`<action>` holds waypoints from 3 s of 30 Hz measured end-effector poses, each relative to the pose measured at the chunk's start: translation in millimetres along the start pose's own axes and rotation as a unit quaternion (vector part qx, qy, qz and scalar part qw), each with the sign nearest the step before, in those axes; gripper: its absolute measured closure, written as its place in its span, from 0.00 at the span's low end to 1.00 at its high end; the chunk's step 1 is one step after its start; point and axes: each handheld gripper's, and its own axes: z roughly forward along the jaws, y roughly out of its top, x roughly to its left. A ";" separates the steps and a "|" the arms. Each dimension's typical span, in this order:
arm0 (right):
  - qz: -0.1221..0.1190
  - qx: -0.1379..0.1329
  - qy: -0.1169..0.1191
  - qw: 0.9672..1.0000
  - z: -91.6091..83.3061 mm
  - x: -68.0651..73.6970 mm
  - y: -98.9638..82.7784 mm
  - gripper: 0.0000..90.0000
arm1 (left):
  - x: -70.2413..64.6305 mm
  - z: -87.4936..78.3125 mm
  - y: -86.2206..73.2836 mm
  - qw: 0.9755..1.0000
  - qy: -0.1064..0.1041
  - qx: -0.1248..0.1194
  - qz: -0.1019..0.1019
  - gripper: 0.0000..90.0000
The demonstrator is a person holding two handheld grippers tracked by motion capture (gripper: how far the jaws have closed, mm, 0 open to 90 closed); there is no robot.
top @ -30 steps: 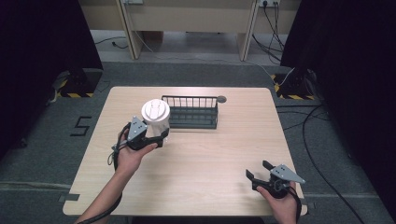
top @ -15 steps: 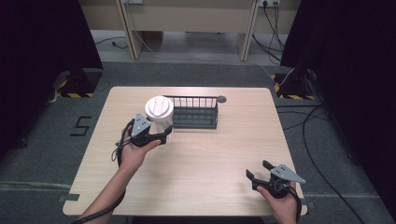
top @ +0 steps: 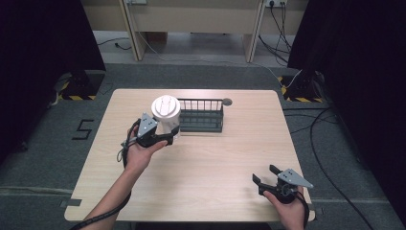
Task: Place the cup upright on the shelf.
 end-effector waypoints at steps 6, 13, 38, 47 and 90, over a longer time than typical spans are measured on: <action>0.000 0.000 0.000 1.000 0.1 0.0 0.0 0.21 | -0.6 3.8 4.8 1.000 -0.002 -0.002 0.002 0.20; 0.003 0.000 0.002 1.000 0.0 -0.1 -0.1 0.21 | -1.1 9.2 9.2 1.000 -0.003 -0.003 0.003 0.20; 0.005 0.002 0.002 1.000 -0.4 0.1 -0.2 0.21 | -1.5 25.0 22.2 1.000 -0.007 -0.006 0.000 0.20; 0.005 0.003 0.003 1.000 -0.2 0.0 -0.1 0.21 | -1.8 30.6 28.0 1.000 -0.007 -0.011 -0.003 0.20; 0.004 0.002 0.004 1.000 -0.2 -0.1 -0.2 0.21 | -11.0 60.7 52.0 1.000 -0.013 -0.015 0.010 0.20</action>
